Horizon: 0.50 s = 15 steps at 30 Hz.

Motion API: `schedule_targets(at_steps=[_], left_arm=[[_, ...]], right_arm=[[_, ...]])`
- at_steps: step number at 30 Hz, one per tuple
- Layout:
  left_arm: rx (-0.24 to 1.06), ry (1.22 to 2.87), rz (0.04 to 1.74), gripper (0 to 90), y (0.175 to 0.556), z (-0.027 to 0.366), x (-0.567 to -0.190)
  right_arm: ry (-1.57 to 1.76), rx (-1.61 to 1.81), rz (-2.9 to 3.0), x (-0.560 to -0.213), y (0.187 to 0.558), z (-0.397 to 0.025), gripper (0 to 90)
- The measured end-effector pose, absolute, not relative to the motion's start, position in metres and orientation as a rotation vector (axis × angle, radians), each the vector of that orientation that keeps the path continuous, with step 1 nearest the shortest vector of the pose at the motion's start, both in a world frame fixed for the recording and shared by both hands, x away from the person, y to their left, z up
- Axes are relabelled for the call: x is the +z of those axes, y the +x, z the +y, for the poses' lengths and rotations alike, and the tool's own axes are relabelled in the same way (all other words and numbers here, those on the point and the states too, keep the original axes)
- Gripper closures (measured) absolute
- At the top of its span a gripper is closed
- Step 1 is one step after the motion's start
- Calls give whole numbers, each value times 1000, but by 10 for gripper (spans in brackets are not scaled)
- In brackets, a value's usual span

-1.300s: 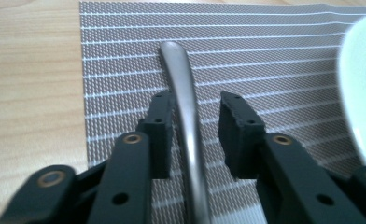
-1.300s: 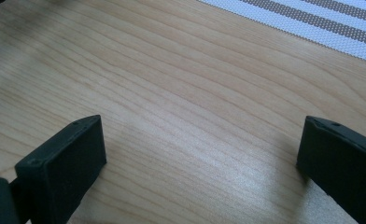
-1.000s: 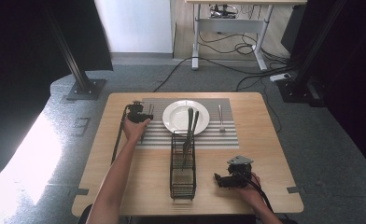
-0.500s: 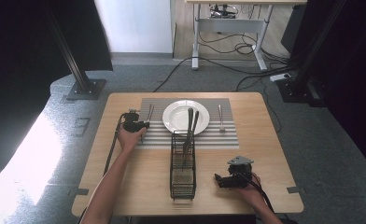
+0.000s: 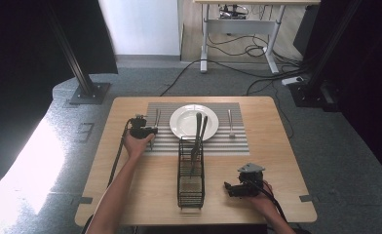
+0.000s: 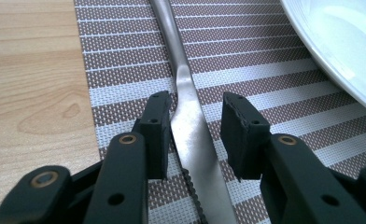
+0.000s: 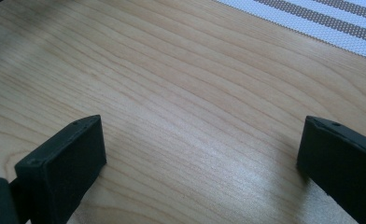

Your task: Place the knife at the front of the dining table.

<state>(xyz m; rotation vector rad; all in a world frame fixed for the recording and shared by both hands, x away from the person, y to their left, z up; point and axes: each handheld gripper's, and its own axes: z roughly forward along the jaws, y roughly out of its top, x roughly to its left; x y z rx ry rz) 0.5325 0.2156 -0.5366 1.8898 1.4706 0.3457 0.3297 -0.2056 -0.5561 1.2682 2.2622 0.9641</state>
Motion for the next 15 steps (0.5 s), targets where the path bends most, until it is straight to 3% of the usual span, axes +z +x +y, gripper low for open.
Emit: schedule_targets(at_steps=[15], left_arm=[[379, 1844, 1350, 448, 507, 232, -512]], right_arm=[[1263, 964, 2265, -556, 329, -206, 11]])
